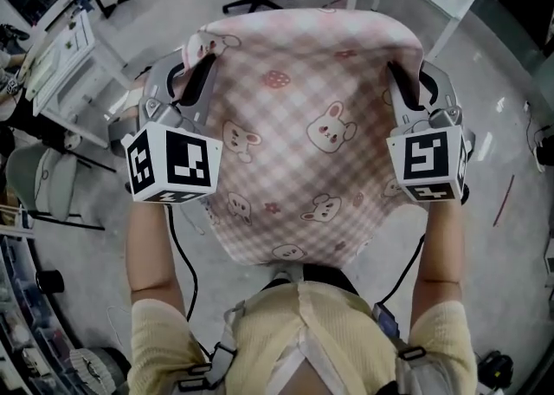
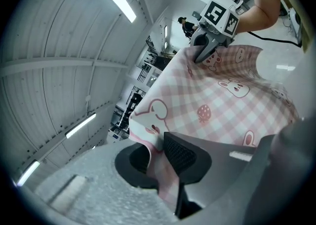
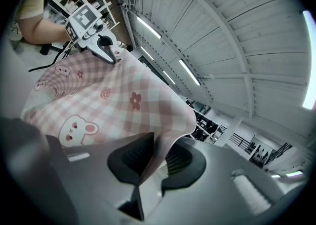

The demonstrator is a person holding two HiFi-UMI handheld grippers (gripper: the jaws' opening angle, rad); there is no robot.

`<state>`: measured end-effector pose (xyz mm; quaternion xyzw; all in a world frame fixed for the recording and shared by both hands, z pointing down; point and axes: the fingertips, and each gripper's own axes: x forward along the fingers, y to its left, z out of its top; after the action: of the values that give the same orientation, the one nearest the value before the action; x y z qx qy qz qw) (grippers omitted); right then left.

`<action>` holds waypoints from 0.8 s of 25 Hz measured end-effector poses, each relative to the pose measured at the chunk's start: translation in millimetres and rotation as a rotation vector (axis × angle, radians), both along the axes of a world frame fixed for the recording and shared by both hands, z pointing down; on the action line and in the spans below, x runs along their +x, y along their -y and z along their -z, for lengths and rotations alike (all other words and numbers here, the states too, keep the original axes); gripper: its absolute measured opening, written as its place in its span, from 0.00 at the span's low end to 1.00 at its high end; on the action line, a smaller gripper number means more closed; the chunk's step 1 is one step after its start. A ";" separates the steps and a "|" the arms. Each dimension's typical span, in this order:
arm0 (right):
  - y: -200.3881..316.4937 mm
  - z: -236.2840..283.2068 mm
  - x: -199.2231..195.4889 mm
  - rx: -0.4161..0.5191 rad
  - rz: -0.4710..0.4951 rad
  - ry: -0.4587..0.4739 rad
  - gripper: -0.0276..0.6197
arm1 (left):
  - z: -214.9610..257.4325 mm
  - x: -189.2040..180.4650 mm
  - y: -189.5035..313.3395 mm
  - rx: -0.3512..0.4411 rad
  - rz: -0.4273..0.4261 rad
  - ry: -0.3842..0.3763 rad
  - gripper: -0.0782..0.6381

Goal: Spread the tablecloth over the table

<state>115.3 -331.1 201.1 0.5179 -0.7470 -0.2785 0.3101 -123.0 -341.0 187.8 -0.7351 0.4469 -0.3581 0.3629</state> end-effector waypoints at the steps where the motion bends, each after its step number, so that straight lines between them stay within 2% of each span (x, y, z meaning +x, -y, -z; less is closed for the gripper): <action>1: 10.8 -4.5 2.1 -0.007 0.002 -0.003 0.14 | -4.8 2.1 11.1 -0.011 0.002 0.001 0.18; 7: 60.5 -40.6 -0.9 -0.070 0.039 -0.016 0.15 | -42.9 -1.2 65.7 -0.103 0.020 0.013 0.19; 12: 98.2 -88.2 16.6 -0.152 0.050 -0.013 0.15 | -83.7 9.7 107.1 -0.177 0.037 0.016 0.19; 20: 147.5 -158.8 19.3 -0.225 0.081 -0.028 0.15 | -153.9 12.9 160.5 -0.278 0.039 0.036 0.19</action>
<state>134.6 -478.6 360.0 0.4453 -0.7895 -0.2123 0.3650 -110.0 -501.4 341.8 -0.7630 0.4005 -0.4366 0.2586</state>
